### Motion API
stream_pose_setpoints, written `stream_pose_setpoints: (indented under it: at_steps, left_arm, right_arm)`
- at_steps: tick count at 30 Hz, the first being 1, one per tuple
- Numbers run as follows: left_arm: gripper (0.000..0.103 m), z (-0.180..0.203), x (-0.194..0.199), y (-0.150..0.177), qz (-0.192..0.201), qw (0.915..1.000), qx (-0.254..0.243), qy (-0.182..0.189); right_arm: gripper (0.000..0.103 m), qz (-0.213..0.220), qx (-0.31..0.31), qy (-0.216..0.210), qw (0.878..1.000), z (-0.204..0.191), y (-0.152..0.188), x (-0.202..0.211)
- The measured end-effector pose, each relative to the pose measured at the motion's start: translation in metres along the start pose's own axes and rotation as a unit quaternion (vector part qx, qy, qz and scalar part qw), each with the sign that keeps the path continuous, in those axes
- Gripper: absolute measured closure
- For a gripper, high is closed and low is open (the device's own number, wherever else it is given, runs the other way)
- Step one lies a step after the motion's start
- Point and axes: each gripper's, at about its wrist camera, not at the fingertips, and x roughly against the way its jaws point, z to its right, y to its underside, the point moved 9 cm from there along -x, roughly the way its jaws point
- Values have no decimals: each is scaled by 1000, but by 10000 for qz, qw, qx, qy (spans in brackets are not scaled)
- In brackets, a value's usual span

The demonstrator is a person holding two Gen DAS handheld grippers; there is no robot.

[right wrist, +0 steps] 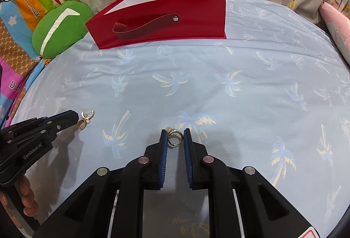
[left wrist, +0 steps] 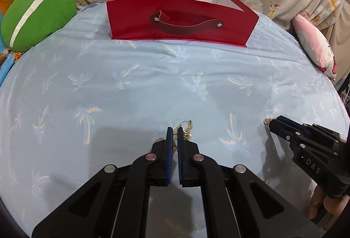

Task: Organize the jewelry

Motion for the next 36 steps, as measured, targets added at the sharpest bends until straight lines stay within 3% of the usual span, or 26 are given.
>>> stream_pose_setpoints:
  at_steps: [6,11,15,21,23,26,36]
  left_arm:
    - [99,0,2,-1,-6,10000,-17,76]
    - [78,8,-6,-3,-96,9997,-119,173]
    - [73,18,-9,-7,-61,9995,-236,193]
    - [76,22,-18,-11,-86,9995,-259,179]
    - [91,22,-18,-11,-97,9994,-246,201]
    - [100,21,-17,-11,-89,9994,-203,253]
    - [100,14,6,-25,192,9995,-56,251]
  right_arm:
    - [89,3,-46,-3,10000,3,0,1]
    - [89,-2,-36,-15,10000,3,-1,2]
    - [89,-12,-36,-25,10000,2,0,2]
    - [89,-17,-40,-35,10000,2,0,1]
    - [89,-14,-44,-35,10000,2,-1,1]
    - [89,-12,-52,-46,10000,2,-1,0]
    - [89,137,-89,-88,9998,4,-10,10]
